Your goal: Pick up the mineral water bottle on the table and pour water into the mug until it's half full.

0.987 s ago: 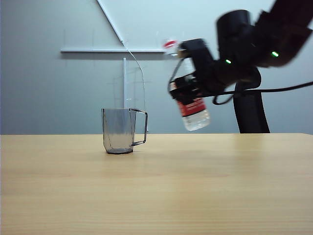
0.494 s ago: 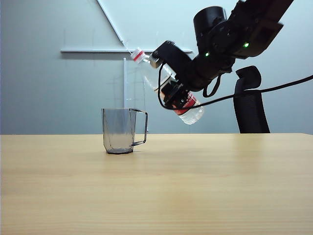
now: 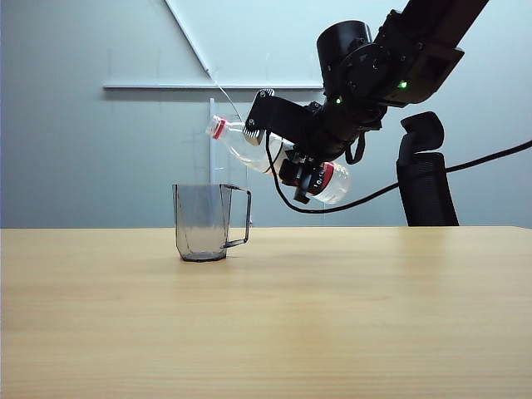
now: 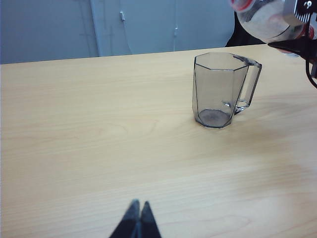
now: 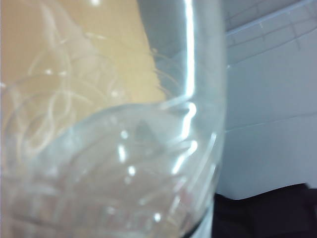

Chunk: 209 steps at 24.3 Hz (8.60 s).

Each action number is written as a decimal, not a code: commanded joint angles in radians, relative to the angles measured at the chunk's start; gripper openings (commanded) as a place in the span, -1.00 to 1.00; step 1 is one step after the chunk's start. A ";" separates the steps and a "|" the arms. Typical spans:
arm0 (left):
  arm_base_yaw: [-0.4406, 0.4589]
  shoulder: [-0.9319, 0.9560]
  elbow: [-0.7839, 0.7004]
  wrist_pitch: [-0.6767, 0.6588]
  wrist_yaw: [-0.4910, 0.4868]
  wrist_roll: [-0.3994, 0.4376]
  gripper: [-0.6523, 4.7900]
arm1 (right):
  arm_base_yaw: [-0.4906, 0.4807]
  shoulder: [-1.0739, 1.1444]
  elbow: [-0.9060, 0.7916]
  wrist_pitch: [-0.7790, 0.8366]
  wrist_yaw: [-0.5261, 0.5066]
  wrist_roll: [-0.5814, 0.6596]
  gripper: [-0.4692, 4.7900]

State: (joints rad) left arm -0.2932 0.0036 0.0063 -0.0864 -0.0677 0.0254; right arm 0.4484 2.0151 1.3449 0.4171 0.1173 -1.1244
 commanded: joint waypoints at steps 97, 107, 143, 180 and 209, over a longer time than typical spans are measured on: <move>-0.005 0.002 0.002 0.013 0.001 -0.003 -0.77 | -0.207 -0.107 -0.570 0.782 -0.217 1.223 0.31; -0.005 0.002 0.002 0.013 0.001 -0.003 -0.77 | -0.206 0.020 -0.544 0.912 -0.213 1.197 0.42; 0.203 0.002 0.003 0.013 0.001 -0.003 -0.77 | -0.204 -0.403 -1.058 0.991 -0.177 1.268 1.00; 0.323 0.002 0.003 0.013 0.001 -0.003 -0.77 | -0.206 -1.081 -1.332 0.564 -0.037 1.155 -0.84; 0.324 0.002 0.003 0.013 0.001 -0.003 -0.77 | -0.530 -2.016 -1.335 -0.290 -0.200 1.183 -0.84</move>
State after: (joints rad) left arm 0.0307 0.0040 0.0063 -0.0868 -0.0677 0.0254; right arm -0.0891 0.0010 0.0063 0.1101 -0.0795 0.0563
